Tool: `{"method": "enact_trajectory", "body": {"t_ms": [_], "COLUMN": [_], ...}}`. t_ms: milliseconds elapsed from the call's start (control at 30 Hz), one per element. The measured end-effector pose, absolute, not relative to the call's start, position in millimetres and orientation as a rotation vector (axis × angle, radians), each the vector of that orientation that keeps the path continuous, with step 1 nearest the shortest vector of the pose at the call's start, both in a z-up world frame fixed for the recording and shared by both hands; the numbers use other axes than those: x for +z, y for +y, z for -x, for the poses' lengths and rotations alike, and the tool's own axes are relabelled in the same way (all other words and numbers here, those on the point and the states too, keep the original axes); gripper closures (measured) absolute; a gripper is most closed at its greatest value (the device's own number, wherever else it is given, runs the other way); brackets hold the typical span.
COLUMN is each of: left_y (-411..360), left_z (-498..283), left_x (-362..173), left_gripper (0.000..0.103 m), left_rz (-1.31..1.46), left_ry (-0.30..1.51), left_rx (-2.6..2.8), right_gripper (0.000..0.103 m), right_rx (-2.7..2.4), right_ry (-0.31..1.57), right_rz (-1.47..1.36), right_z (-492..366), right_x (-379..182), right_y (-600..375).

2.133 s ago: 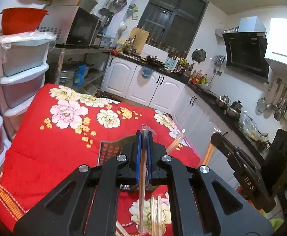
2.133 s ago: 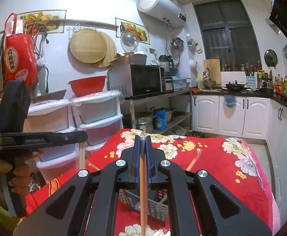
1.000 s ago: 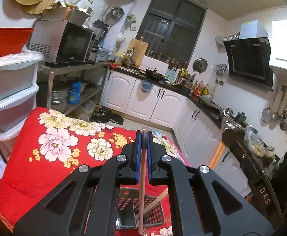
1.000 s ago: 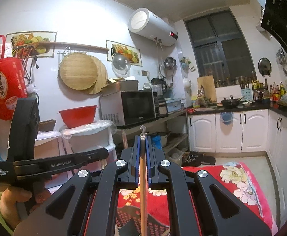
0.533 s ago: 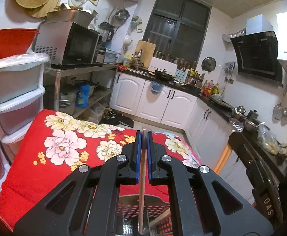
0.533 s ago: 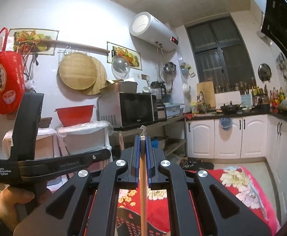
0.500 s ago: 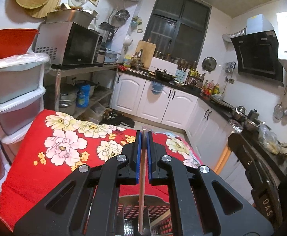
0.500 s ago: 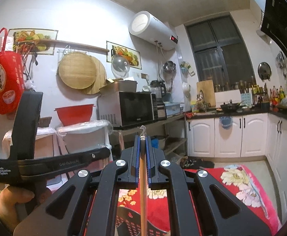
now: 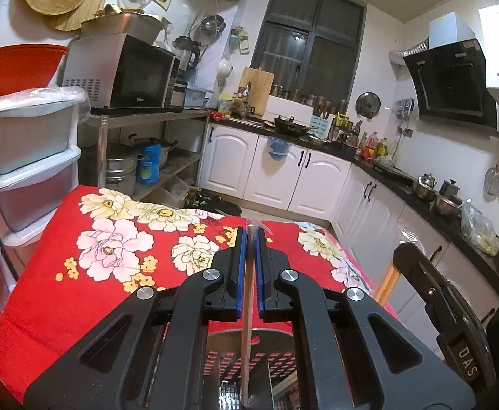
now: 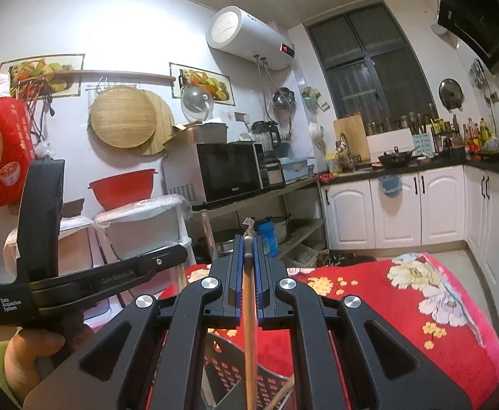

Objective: Organize utensils
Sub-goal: 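Lower the left gripper's chopstick into the caddy and open it while the right gripper holds its own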

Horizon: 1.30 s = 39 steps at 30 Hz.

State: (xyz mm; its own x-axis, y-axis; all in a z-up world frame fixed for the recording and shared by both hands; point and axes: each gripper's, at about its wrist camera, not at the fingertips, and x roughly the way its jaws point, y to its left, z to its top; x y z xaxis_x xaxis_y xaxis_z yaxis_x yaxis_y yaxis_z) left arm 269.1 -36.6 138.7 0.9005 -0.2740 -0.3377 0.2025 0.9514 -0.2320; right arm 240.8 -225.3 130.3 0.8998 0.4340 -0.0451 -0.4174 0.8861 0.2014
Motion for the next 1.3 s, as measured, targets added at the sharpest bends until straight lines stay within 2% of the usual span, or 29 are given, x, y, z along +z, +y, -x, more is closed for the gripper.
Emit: {"method": "enact_trajectory", "body": {"t_ms": [600, 1100, 1200, 1267, 1300], "left_y": [-41.4, -37.0, -38.0, -38.9, -38.0], "left_z": [-263.9, -252.7, -250.0, -248.8, -247.7], "left_x": [102.1, 91.8, 89.4, 87.5, 86.7], "left_gripper": [0.102, 0.102, 0.096, 0.087, 0.086], "left_rz": [0.142, 0.153, 0.155, 0.152, 0.155], "left_ry": [0.382, 0.456, 0.48, 0.494, 0.5], "left_rx": [-0.218, -0.249, -0.267, -0.273, -0.274], "right_gripper": [0.097, 0.097, 0.097, 0.097, 0.097], "right_rx": [0.384, 0.384, 0.386, 0.389, 0.387], "right_ry": [0.105, 0.216, 0.263, 0.289, 0.296], "right_rz": [-0.174, -0.229, -0.268, -0.287, -0.292], "right_z": [-231.6, -222.8, -224.0, -225.0, -224.8], "right_x": [102.3, 89.1, 79.8, 75.0, 73.2], "right_y": [-231.2, -241.4, -246.5, -248.7, -249.5]}}
